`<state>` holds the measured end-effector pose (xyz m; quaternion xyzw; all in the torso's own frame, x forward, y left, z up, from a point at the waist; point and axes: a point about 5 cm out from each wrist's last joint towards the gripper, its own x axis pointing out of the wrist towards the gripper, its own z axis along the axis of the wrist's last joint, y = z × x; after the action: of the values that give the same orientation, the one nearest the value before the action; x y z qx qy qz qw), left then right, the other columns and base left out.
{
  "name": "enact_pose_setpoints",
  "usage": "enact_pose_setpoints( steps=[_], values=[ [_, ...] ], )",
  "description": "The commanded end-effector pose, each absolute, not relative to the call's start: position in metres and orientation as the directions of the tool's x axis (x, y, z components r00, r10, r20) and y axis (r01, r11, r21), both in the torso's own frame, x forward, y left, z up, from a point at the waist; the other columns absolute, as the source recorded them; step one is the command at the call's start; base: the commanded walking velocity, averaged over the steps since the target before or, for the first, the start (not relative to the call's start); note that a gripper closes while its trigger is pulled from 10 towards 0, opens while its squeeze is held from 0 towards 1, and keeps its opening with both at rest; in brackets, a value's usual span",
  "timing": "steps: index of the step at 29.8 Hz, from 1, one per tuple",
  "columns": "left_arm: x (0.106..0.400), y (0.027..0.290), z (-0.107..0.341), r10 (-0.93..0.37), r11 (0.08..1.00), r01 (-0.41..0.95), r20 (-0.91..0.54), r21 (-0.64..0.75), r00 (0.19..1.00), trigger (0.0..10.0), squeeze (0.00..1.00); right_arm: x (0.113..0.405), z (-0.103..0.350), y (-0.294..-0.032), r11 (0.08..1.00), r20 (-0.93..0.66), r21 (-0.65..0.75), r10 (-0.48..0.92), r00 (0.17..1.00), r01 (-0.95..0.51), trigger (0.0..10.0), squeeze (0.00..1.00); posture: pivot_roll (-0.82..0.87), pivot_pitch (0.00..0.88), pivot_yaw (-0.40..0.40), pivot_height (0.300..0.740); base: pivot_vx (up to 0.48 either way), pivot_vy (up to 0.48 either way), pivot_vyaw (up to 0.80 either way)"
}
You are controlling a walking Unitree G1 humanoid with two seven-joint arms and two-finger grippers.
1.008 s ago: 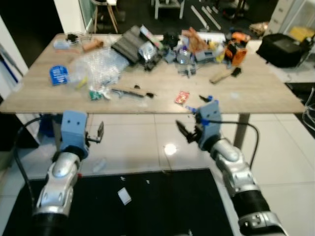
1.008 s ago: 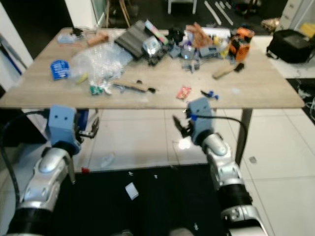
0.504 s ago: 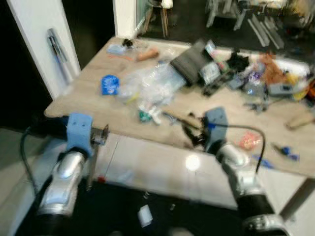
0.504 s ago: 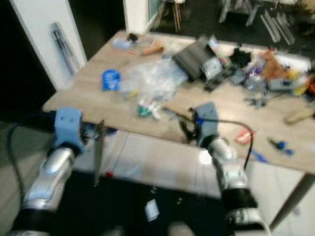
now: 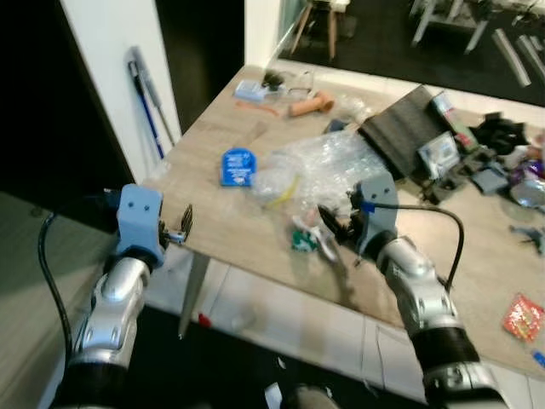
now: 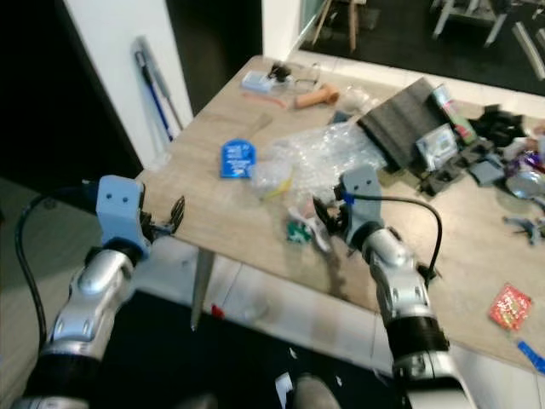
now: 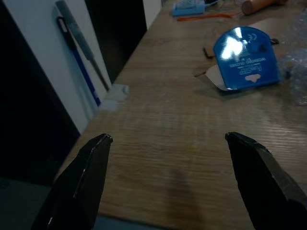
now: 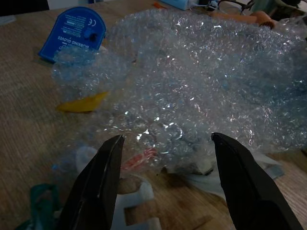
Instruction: Picking trash to rubbish bin
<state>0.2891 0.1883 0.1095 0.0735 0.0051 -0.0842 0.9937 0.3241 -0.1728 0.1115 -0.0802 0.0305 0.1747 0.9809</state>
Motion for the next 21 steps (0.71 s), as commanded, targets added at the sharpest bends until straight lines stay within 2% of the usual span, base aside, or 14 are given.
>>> enact_pose_setpoints(
  steps=[1, 5, 11, 16, 21],
  values=[
    [0.287, 0.187, 0.106, -0.184, 0.969, 0.189, -0.047, 0.161, 0.982, 10.0, 0.0, 0.322, 0.106, -0.176, 0.931, -0.109, -0.143, 0.323, 0.94, -0.336, 10.0, 0.0, -0.13, 0.0, 0.008, 0.74, 0.0, 0.0, 0.0],
    [0.288, 0.183, 0.105, -0.213, 0.952, 0.222, -0.062, 0.213, 0.975, 10.0, 0.0, 0.323, 0.107, -0.176, 0.93, -0.11, -0.147, 0.323, 0.94, -0.337, 10.0, 0.0, -0.13, 0.0, 0.011, 0.74, 0.0, -0.36, 0.0],
    [0.288, 0.183, 0.103, -0.227, 0.958, 0.235, -0.068, 0.167, 0.972, 10.0, 0.0, 0.324, 0.105, -0.179, 0.931, -0.143, -0.183, 0.291, 0.946, -0.315, 10.0, 0.0, -0.13, 0.0, 0.013, 0.74, 0.0, -0.479, 0.0],
    [0.287, 0.183, 0.105, -0.241, 0.958, 0.247, -0.061, 0.143, 0.969, 10.0, 0.0, 0.328, 0.104, -0.192, 0.946, -0.187, -0.206, 0.212, 0.959, -0.249, 10.0, 0.0, -0.13, 0.0, 0.017, 0.74, 0.0, 0.0, 0.0],
    [0.285, 0.181, 0.105, -0.293, 0.948, 0.297, -0.048, 0.114, 0.955, 10.0, 0.0, 0.328, 0.101, -0.199, 0.949, -0.25, -0.174, 0.215, 0.944, -0.263, 10.0, 0.0, -0.13, 0.0, 0.014, 0.74, 0.0, 0.0, 0.0]
  ],
)
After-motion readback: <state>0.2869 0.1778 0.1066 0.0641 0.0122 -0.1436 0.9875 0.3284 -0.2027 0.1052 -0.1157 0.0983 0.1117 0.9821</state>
